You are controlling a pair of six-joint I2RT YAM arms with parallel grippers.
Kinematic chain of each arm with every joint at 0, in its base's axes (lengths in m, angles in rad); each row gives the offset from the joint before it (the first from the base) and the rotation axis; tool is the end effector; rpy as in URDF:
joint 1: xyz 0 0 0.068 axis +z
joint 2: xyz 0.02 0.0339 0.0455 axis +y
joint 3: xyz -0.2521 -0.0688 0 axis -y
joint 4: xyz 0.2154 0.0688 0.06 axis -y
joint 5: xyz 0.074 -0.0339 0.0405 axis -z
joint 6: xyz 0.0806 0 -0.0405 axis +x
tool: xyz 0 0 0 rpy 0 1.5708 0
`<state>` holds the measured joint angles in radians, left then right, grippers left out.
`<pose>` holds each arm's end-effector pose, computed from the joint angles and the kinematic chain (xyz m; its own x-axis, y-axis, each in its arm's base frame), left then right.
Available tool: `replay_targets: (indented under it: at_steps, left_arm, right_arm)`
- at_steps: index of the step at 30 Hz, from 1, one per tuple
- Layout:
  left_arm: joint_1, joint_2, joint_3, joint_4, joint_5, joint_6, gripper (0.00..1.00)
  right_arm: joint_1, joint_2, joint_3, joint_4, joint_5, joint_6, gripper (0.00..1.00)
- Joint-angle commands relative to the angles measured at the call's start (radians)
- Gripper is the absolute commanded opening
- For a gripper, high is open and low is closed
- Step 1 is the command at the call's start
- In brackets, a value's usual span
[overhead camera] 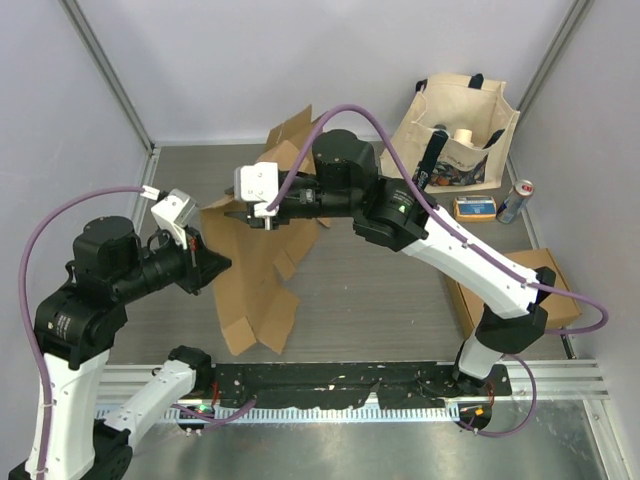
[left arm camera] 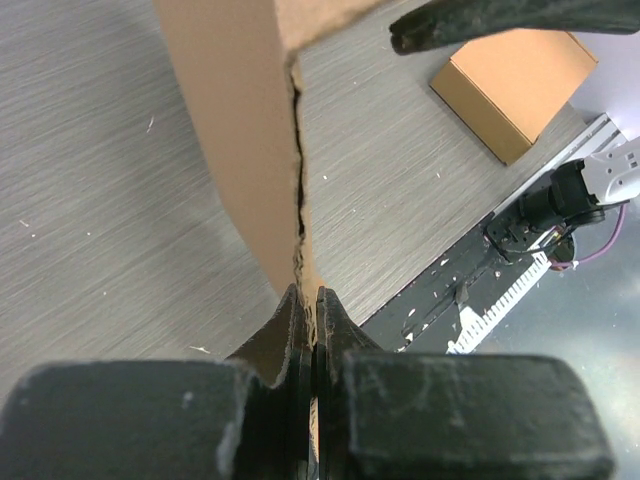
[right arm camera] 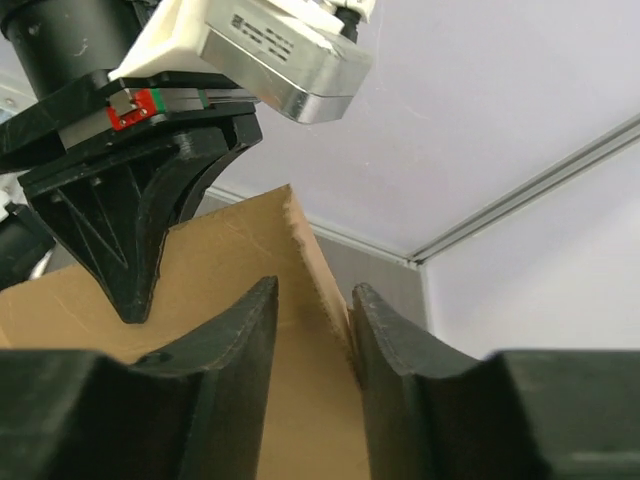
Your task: Fold the paper box
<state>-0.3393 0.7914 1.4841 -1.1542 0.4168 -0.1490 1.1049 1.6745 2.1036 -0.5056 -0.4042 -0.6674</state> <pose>0.0858 -0.0649 0.4108 -0.5112 0.0365 -0.8587 0.5767 0.7554 -0.3112 0.1355 0.3400 0.4971 0.5905 -0.0924 -0.8017 -0.8048 0.0070 -0.5935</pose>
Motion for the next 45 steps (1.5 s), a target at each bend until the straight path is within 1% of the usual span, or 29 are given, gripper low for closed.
replay_targets:
  at_steps: [1, 3, 4, 6, 7, 8, 9, 10, 11, 12, 14, 15, 17, 18, 21, 24, 26, 28, 30, 32, 34, 35, 36, 37, 38, 39, 41, 43, 45]
  left_arm:
    - [-0.004, -0.021, 0.024, 0.048, 0.048, 0.023, 0.0]
    - [-0.01, -0.034, 0.019, 0.047, 0.051, 0.029, 0.0]
    - [-0.012, -0.04, 0.016, 0.05, 0.051, 0.034, 0.0]
    - [-0.015, -0.063, 0.015, 0.05, 0.031, 0.043, 0.02]
    - [-0.015, -0.07, 0.022, 0.048, 0.021, 0.045, 0.06]
    - [-0.014, -0.076, 0.031, 0.045, -0.024, 0.048, 0.14]
    - [-0.013, -0.092, 0.042, 0.051, -0.059, 0.043, 0.35]
    - [-0.013, -0.103, 0.063, 0.06, -0.096, 0.037, 0.46]
    - [-0.013, -0.116, 0.071, 0.074, -0.186, 0.025, 0.54]
    - [-0.015, -0.154, 0.077, 0.112, -0.226, 0.005, 0.66]
    - [-0.013, -0.196, 0.097, 0.158, -0.291, -0.018, 0.71]
    - [-0.013, -0.217, 0.103, 0.21, -0.367, -0.053, 0.76]
    - [-0.015, -0.28, 0.11, 0.261, -0.447, -0.086, 0.79]
    - [-0.015, -0.299, 0.113, 0.305, -0.526, -0.104, 0.8]
    - [-0.024, -0.368, 0.113, 0.379, -0.614, -0.153, 0.82]
    - [-0.053, -0.393, 0.125, 0.407, -0.702, -0.178, 0.83]
    - [-0.082, -0.379, 0.136, 0.398, -0.788, -0.211, 0.83]
    - [-0.127, -0.36, 0.145, 0.387, -0.837, -0.23, 0.83]
    - [-0.161, -0.33, 0.142, 0.384, -0.855, -0.262, 0.84]
    - [-0.22, -0.276, 0.145, 0.376, -0.865, -0.285, 0.84]
    - [-0.291, -0.23, 0.165, 0.355, -0.869, -0.293, 0.84]
    - [-0.315, -0.169, 0.177, 0.329, -0.881, -0.297, 0.85]
    - [-0.358, -0.141, 0.179, 0.315, -0.889, -0.297, 0.85]
    - [-0.375, -0.108, 0.177, 0.303, -0.892, -0.294, 0.85]
    - [-0.388, -0.06, 0.15, 0.301, -0.882, -0.273, 0.85]
    - [-0.394, -0.035, 0.124, 0.31, -0.875, -0.268, 0.87]
    - [-0.392, 0.012, 0.053, 0.338, -0.862, -0.27, 0.89]
    - [-0.392, 0.081, 0.003, 0.396, -0.86, -0.279, 0.89]
    - [-0.37, 0.139, -0.082, 0.462, -0.859, -0.29, 0.9]
  right_arm:
    - [0.006, -0.024, 0.015, 0.083, 0.03, 0.058, 0.35]
    - [0.006, -0.044, -0.014, 0.107, 0.033, 0.077, 0.09]
    - [0.006, -0.053, -0.025, 0.125, 0.034, 0.092, 0.01]
    - [0.007, -0.079, -0.056, 0.151, 0.05, 0.118, 0.01]
    - [0.009, -0.088, -0.054, 0.154, 0.05, 0.15, 0.01]
    - [0.01, -0.094, -0.053, 0.159, 0.054, 0.182, 0.01]
    - [0.015, -0.11, -0.041, 0.167, 0.068, 0.212, 0.01]
    - [0.019, -0.117, -0.031, 0.17, 0.093, 0.236, 0.01]
    - [0.027, -0.125, -0.024, 0.171, 0.1, 0.294, 0.01]
    - [0.032, -0.14, -0.007, 0.177, 0.125, 0.327, 0.01]
    - [0.038, -0.15, 0.016, 0.184, 0.203, 0.431, 0.01]
    - [0.038, -0.154, 0.048, 0.177, 0.22, 0.468, 0.01]
    - [0.039, -0.163, 0.084, 0.151, 0.284, 0.54, 0.01]
    - [0.039, -0.167, 0.122, 0.139, 0.306, 0.614, 0.01]
    - [0.039, -0.191, 0.183, 0.09, 0.399, 0.76, 0.01]
    - [0.039, -0.234, 0.188, 0.066, 0.602, 0.847, 0.01]
    - [0.039, -0.248, 0.188, 0.023, 0.709, 0.856, 0.01]
    - [0.035, -0.252, 0.148, 0.006, 0.894, 0.829, 0.01]
    - [0.023, -0.245, 0.086, 0.013, 0.994, 0.795, 0.01]
    - [-0.046, -0.226, 0.04, 0.007, 1.016, 0.792, 0.01]
    - [-0.158, -0.206, -0.011, -0.001, 0.903, 0.847, 0.01]
    - [-0.289, -0.206, -0.093, 0.004, 0.827, 0.923, 0.01]
    - [-0.368, -0.216, -0.15, 0.05, 0.67, 0.963, 0.01]
    - [-0.464, -0.225, -0.218, 0.097, 0.583, 1.0, 0.01]
    - [-0.508, -0.242, -0.372, 0.222, 0.508, 1.008, 0.01]
    - [-0.534, -0.271, -0.455, 0.302, 0.338, 1.009, 0.01]
    - [-0.617, -0.285, -0.668, 0.498, 0.205, 1.048, 0.01]
    - [-0.658, -0.271, -0.749, 0.577, 0.086, 1.071, 0.01]
    - [-0.714, -0.26, -0.862, 0.692, 0.022, 1.115, 0.01]
